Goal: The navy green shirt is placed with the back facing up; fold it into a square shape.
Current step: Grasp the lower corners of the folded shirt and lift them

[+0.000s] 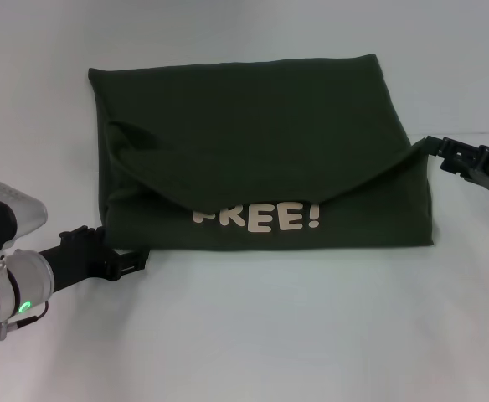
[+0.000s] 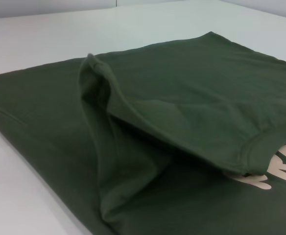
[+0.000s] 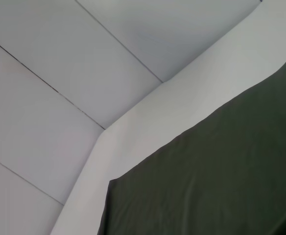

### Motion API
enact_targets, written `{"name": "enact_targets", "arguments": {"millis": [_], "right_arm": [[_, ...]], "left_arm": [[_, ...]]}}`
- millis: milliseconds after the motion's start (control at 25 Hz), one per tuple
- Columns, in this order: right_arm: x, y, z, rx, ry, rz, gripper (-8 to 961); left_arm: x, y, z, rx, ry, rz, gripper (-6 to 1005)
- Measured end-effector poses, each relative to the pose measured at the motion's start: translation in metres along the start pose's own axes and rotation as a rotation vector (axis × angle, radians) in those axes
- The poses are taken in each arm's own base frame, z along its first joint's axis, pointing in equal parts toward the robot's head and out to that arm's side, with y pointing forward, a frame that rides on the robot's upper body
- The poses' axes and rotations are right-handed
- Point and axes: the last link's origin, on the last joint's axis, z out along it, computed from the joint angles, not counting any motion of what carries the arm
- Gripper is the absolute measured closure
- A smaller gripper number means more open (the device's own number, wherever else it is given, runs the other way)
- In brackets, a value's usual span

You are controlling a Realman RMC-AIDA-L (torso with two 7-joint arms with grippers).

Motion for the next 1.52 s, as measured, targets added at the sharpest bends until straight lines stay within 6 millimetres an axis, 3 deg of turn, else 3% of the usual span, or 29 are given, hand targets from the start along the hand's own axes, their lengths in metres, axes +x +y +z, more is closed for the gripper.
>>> {"name": "enact_targets", "arguments": {"millis": [280,360,840,1040,1520], "right_arm": [[0.001,-0.002,-0.002,0.005,-0.001,0.005,195],[0.002,-0.003,-0.002,0.006,-0.001,0.006,196],[0.006,-0.005,-0.005,0.011,0.012,0.007,195],[0.007,-0.006,-0.006,0.013,0.014,0.012,196],[0.012,-0.016,0.009,0.209,0.25,-0.019,196]], "left_arm": [[0.001,-0.002,0.0,0.009,-0.002,0.016,173],[0.001,-0.002,-0.001,0.011,-0.002,0.016,214],[0.004,-0.004,-0.001,0.014,0.003,0.021,653],[0.005,-0.004,0.0,0.014,0.004,0.022,888],[0.009,-0.003,-0.004,-0.01,0.02,0.037,998]]}}
